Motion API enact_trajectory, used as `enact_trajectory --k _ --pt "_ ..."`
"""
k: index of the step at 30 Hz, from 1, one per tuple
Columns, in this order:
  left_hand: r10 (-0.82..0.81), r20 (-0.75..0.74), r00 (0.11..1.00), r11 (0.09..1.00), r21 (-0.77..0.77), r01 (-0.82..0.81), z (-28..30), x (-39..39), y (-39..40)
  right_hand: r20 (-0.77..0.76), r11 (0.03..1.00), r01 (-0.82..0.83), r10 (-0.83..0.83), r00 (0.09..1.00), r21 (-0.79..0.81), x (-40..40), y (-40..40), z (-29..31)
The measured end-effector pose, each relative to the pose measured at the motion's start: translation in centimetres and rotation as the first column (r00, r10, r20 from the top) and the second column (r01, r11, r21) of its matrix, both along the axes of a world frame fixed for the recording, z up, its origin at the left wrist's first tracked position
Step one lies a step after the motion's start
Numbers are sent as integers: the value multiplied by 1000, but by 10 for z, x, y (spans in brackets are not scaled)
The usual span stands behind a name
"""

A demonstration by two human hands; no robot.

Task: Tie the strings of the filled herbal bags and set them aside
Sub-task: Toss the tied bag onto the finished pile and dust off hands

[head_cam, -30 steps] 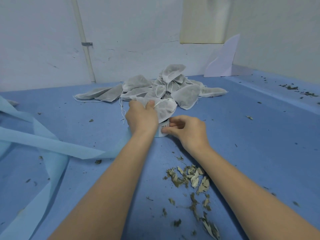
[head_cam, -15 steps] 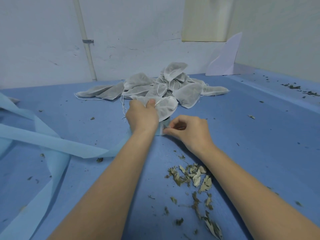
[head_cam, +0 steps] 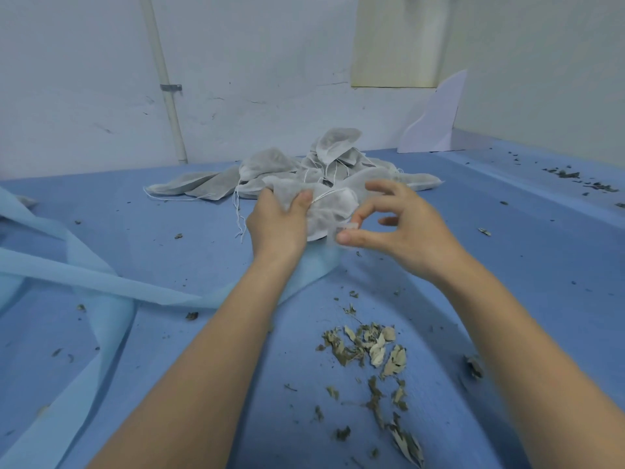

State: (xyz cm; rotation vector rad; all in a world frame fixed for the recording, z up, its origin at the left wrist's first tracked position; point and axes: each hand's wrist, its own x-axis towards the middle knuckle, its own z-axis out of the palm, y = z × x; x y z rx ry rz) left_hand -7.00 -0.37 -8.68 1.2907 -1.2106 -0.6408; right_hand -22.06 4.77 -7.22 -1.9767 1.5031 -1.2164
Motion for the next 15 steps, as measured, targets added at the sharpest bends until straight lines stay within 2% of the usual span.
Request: enact_trajectory --k 4,8,15 --pt "-128 105 986 989 -63 135 5 -6 9 41 996 -34 38 998 -80 -3 1 8" --pt "-240 176 955 965 -66 255 8 -12 13 22 992 16 -13 1000 -126 -5 1 11" --pt "-376 58 925 925 -36 379 13 -14 20 39 985 94 -90 995 -142 -7 -1 8"
